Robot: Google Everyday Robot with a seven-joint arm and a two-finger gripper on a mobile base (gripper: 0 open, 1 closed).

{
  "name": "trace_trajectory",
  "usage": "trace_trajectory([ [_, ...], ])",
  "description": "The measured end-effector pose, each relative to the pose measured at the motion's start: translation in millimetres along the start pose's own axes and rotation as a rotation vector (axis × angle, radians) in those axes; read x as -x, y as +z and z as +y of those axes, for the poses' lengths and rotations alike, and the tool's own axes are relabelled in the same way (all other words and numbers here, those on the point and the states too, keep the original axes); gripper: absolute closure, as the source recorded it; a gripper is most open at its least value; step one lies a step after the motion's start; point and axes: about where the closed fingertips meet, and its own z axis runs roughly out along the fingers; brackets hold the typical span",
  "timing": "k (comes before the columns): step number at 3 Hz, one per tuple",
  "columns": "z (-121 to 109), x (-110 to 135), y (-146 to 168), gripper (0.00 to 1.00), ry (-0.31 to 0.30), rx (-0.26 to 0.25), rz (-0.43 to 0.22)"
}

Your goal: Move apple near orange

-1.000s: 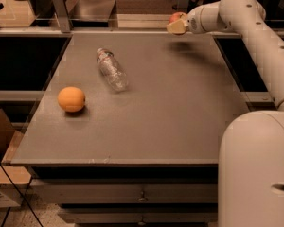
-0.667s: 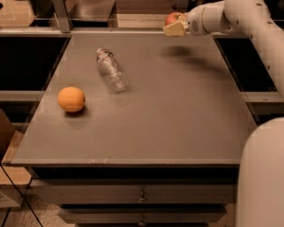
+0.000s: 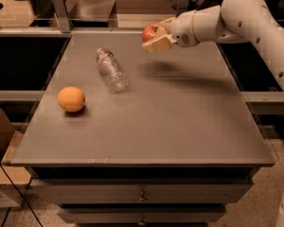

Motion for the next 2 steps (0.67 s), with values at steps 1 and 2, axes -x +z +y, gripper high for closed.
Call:
trace_trajectory([
  [1,71.0,18.2,0.5,1.0,-0.118,0.156,-0.037],
  [2,81.0,19.2,6.4,1.0,-0.14,0.18,-0.042],
])
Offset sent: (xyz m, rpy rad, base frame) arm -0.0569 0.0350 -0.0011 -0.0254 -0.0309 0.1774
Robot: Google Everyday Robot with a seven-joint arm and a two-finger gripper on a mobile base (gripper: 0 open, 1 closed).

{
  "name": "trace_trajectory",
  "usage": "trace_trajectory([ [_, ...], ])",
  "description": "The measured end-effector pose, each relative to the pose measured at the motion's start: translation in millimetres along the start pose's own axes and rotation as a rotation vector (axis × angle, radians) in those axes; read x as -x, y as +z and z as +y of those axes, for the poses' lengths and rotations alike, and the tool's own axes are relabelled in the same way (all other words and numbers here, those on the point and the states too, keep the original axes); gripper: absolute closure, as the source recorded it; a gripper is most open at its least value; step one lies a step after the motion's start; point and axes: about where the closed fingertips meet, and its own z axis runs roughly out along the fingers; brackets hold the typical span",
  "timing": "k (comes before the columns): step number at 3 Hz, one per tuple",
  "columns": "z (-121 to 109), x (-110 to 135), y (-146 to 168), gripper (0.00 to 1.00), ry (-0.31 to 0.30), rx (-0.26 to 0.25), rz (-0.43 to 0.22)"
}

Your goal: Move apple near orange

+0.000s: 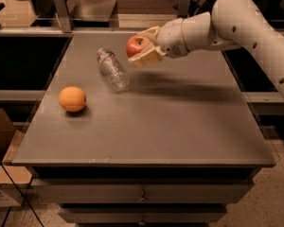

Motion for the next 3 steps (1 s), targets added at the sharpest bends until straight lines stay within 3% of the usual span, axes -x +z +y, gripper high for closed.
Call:
trace_trajectory([
  [1,0,0,0,1.0,0.001,-0.001,0.0],
  [2,20,20,10,1.0,-0.068,0.055,0.02],
  [3,44,40,17,1.0,-0.127,0.121,-0.005],
])
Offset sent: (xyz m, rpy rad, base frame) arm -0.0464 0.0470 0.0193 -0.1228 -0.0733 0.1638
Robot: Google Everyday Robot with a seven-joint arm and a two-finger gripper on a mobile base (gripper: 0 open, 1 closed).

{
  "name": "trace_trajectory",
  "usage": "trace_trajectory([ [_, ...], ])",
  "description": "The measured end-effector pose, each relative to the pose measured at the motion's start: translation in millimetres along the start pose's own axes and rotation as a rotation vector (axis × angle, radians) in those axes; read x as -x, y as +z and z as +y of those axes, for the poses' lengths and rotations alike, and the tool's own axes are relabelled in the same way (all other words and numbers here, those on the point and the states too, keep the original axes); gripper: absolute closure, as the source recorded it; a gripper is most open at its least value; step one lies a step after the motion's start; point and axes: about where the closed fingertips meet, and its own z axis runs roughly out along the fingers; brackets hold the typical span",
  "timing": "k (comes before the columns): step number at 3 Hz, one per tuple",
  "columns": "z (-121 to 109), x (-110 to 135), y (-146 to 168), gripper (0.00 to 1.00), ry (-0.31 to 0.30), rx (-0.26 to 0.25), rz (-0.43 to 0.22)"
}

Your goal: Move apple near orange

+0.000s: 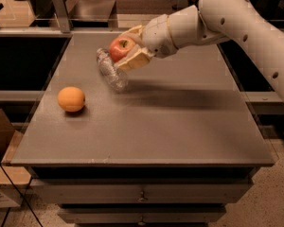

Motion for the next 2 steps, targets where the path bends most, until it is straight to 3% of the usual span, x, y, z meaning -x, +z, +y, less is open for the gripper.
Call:
trace_trajectory([
  [2,52,15,29,1.0,-0.044,0.175,-0.026],
])
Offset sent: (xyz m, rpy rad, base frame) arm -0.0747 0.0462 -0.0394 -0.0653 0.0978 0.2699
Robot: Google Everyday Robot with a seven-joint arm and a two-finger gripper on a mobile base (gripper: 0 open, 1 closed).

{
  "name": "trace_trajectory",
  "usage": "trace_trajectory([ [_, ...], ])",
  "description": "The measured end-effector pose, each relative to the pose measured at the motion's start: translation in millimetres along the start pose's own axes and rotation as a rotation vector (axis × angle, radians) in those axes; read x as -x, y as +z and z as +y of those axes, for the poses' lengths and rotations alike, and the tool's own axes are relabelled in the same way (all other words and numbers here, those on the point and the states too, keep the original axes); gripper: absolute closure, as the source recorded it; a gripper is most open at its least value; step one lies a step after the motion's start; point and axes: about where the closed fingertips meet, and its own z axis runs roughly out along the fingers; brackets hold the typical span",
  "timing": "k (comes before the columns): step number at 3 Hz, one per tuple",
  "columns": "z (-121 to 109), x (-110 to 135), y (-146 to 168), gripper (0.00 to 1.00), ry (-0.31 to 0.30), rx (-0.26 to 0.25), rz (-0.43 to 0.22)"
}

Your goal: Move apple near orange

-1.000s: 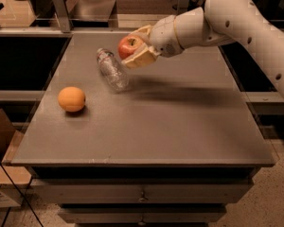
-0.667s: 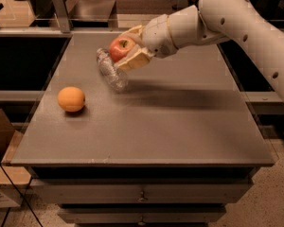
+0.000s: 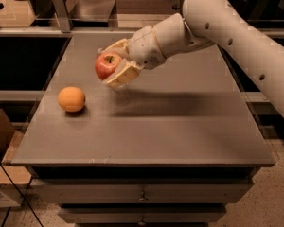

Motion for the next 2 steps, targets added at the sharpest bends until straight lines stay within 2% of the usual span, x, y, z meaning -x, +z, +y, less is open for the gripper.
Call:
trace_trajectory([
  [1,23,-6,18,1.0,0.011,0.095,-0.007],
  [2,43,-19,32,1.0,0.048,0.166,-0.007],
])
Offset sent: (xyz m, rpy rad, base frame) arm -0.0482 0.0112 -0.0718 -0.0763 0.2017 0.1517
